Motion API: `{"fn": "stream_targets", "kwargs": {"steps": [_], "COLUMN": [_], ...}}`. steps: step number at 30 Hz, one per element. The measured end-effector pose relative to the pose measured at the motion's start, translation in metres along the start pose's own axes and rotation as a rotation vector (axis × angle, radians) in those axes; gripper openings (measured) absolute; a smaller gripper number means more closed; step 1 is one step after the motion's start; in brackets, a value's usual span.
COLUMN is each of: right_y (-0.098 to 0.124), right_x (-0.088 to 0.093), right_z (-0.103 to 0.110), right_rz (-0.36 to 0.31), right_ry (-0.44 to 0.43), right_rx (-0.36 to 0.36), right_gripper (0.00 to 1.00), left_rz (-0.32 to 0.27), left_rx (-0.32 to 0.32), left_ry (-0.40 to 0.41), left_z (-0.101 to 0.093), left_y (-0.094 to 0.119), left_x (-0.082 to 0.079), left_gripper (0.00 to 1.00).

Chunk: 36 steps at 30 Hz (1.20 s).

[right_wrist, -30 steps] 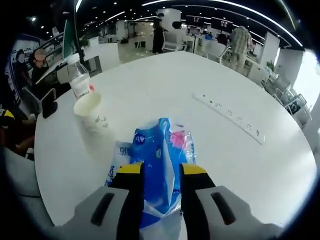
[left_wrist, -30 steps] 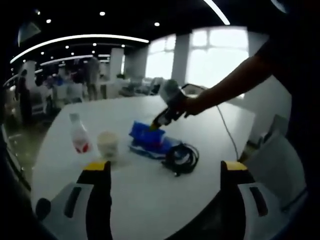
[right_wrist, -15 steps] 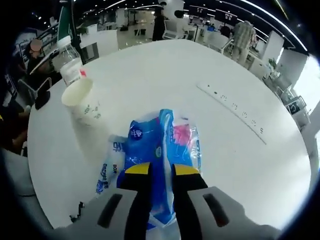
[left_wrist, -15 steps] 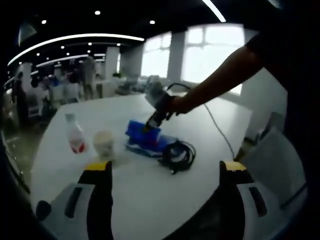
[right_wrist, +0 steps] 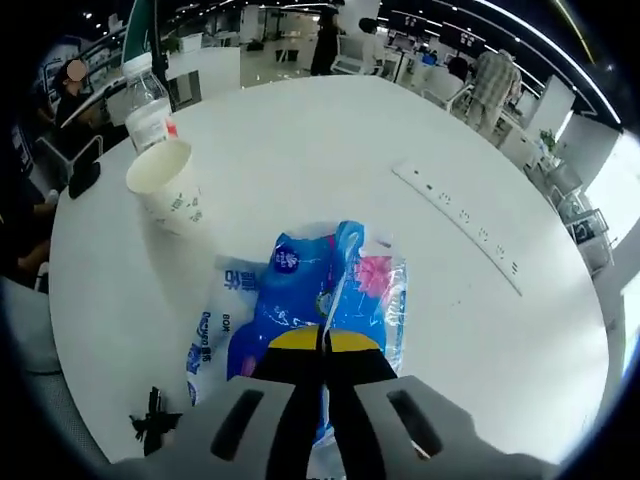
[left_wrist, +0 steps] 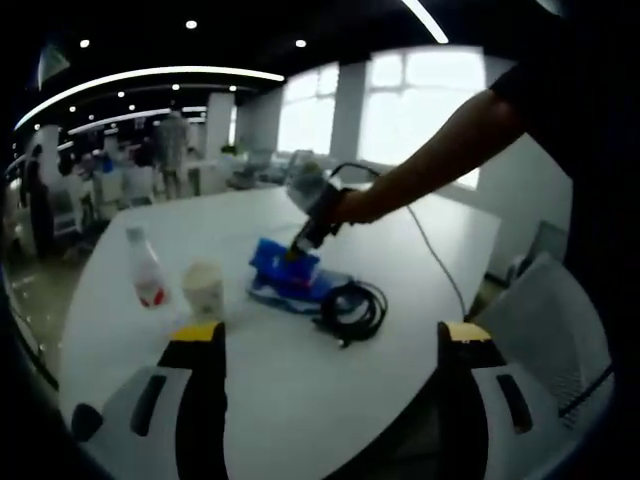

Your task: Arrange the tabletop items into an orderly group along one side of the table until the central work area is clear of visible clutter.

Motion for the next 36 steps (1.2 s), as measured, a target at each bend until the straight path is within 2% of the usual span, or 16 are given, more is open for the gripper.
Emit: {"fn": "stream_targets", "kwargs": {"steps": [6, 11, 25, 36], "right_y": [0.009, 0.018, 0.041, 0.055], "right_x": [-0.004, -0.007, -0.007, -0.008], "right_z": [0.000, 0.004, 0.000, -0.001], "right_rz": [-0.021, -0.048, -0.071, -0.083], "right_ry": [0.015, 0.081, 0.160, 0.301], "right_rx": [-0.010, -0.038, -0.054, -0.080], "right_gripper": [0.00, 0.00, 0.00, 0.00], "left_rz": [-0.001, -0.005, -0.016, -0.015], "left_rx": [0.010, 0.019, 0.034, 0.032], "left_ry": [-0.002, 0.001, -0.014, -0.018], "left_z": [-0.002, -0.003, -0.007, -0.007], "left_y": [0.000, 0.000, 0.000, 0.001], "left_x": [0.000, 0.000, 0.000, 0.000], "left_gripper": [0.84, 0.84, 0.84, 0.83]}}
Point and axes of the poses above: the point that each gripper's makers call its tool centre point, and the gripper's own axes: y roughly backward along the fingers, z roughly to its left, x roughly out of its underside, the point moved 3 cm from there along y, roughly backward along the fingers, and after that the axes turned 8 degrees about z, right-handed, at the moved point
